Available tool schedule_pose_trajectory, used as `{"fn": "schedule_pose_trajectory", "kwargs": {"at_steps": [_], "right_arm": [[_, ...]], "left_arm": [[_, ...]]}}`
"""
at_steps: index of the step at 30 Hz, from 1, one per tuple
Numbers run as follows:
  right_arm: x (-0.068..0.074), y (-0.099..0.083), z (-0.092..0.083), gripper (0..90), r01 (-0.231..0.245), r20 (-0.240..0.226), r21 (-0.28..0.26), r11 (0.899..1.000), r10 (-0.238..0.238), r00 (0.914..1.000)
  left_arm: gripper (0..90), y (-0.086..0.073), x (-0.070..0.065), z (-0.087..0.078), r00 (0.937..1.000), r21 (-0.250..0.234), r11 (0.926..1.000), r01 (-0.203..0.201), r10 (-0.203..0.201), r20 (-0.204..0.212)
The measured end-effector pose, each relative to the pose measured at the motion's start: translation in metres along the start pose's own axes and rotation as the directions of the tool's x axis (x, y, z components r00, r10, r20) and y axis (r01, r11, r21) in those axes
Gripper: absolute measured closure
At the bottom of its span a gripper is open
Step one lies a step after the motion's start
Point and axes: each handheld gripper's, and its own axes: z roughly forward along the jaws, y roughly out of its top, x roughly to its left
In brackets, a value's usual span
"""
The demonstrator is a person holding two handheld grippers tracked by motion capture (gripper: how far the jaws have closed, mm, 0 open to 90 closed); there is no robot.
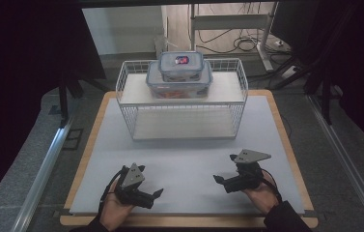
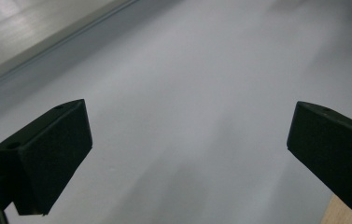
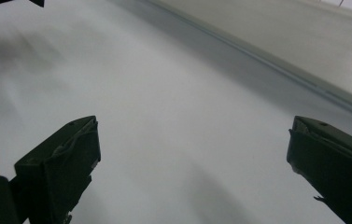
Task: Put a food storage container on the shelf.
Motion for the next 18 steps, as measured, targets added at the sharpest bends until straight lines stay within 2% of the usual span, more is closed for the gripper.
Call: {"fn": "schedule_pose_trajectory", "kwargs": {"at_steps": [4,8,13,18], "right_arm": [[0.001,-0.008,0.001,2.5,-0.013,0.002,0.033,0.999,0.013,0.9999],[0.003,-0.015,0.003,2.5,-0.006,0.001,0.067,0.998,0.006,1.0000],[0.001,-0.021,0.005,2.5,-0.014,0.003,0.108,0.994,0.014,0.9999],[-0.002,-0.023,0.007,2.5,-0.022,0.004,0.119,0.993,0.021,0.9998]], "left_arm": [[0.0,-0.003,-0.001,0.002,0.9999,0.047,0.9989,-0.010,0.010,-0.013],[0.0,-0.006,-0.001,0.006,0.9996,0.090,0.9958,-0.015,0.017,-0.024],[0.0,-0.008,0.001,0.009,0.9998,0.115,0.9934,0.003,-0.001,-0.019],[0.1,-0.007,0.003,0.009,0.9998,0.104,0.9944,0.019,-0.018,-0.012]]}}
